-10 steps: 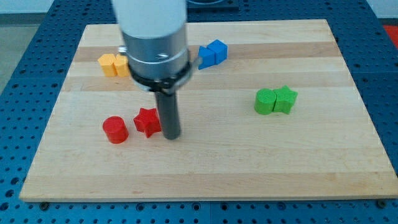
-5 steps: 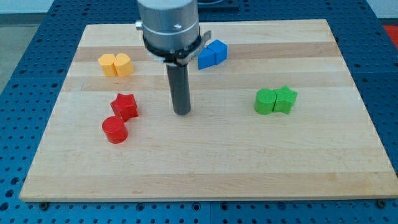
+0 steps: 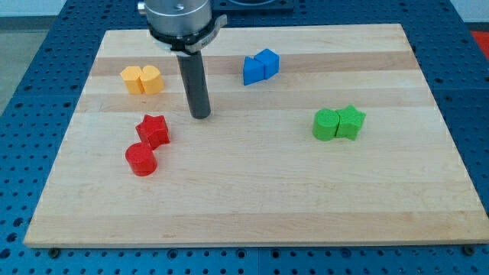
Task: Place the red star at the top of the red circle
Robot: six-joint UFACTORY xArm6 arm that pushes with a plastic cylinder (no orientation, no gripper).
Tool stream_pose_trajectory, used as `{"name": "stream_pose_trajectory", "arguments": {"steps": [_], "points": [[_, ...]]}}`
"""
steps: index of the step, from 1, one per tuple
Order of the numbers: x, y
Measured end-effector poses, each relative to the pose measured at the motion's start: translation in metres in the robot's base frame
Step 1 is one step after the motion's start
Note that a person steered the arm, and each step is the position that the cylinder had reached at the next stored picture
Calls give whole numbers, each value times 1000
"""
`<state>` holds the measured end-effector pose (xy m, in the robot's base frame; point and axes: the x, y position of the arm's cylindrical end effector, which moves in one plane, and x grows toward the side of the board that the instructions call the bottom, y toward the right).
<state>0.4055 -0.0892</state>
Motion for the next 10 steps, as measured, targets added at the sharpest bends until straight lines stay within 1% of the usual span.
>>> {"name": "stream_pose_trajectory", "arguments": {"steps": [2,3,4,5,6,8,10], "points": [[-3,-14],[4,-19],[12,-37],[-2,-54],[-1,-71],[49,-71],[54,-81]]}}
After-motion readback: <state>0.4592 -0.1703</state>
